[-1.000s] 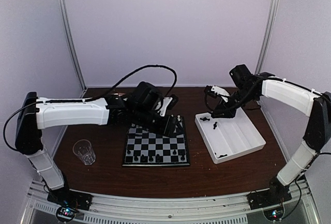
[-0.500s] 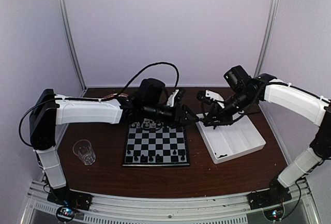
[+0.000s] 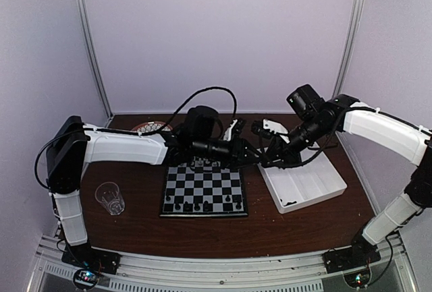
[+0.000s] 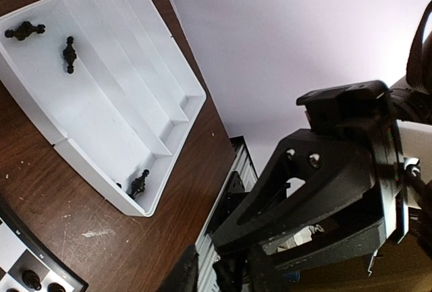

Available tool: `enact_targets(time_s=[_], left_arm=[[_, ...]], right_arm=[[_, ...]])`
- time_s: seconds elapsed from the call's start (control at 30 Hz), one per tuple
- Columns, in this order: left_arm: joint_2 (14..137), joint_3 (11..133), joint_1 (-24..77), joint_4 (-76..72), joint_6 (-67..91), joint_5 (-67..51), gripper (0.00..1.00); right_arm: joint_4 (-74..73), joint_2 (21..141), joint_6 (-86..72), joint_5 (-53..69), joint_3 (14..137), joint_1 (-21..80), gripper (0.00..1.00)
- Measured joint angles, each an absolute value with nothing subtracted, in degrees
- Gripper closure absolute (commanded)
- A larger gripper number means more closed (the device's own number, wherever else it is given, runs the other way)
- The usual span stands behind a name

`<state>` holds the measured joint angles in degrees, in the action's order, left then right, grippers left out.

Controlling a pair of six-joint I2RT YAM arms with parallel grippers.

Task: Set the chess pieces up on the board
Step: Pass from the right arm to the left

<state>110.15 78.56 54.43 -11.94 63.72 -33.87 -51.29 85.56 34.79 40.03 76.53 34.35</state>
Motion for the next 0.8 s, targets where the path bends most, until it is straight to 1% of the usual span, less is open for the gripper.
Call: enact_targets(time_s=[0.1, 0.3, 0.4, 0.53, 0.6, 0.8], left_arm=[[110.1, 78.6, 54.4, -12.8, 64.4, -34.4, 0.87], [110.2, 78.5, 54.3, -13.3, 65.8, -34.8, 0.94], [110.2, 78.5, 54.3, -13.4, 66.2, -34.8, 0.98], [110.3, 78.3, 54.3, -15.0, 66.1, -35.0, 1.00], [110.3, 78.0, 54.1, -15.7, 66.1, -35.4, 1.00], [109.7, 76.1, 52.8, -14.1, 63.5, -35.9, 1.00]], right_arm=[[-51.3, 85.6, 34.8, 40.0, 76.6, 34.4, 0.83], [-51.2, 85.6, 34.8, 39.7, 76.7, 34.6, 0.81], [-51.1, 85.6, 34.8, 39.4, 76.7, 34.7, 0.72], [-51.1, 85.6, 34.8, 39.0, 76.7, 34.8, 0.59], [-51.0, 85.6, 34.6, 38.7, 76.7, 34.8, 0.56], [-51.0, 82.5, 35.4, 37.0, 73.8, 34.4, 0.54]])
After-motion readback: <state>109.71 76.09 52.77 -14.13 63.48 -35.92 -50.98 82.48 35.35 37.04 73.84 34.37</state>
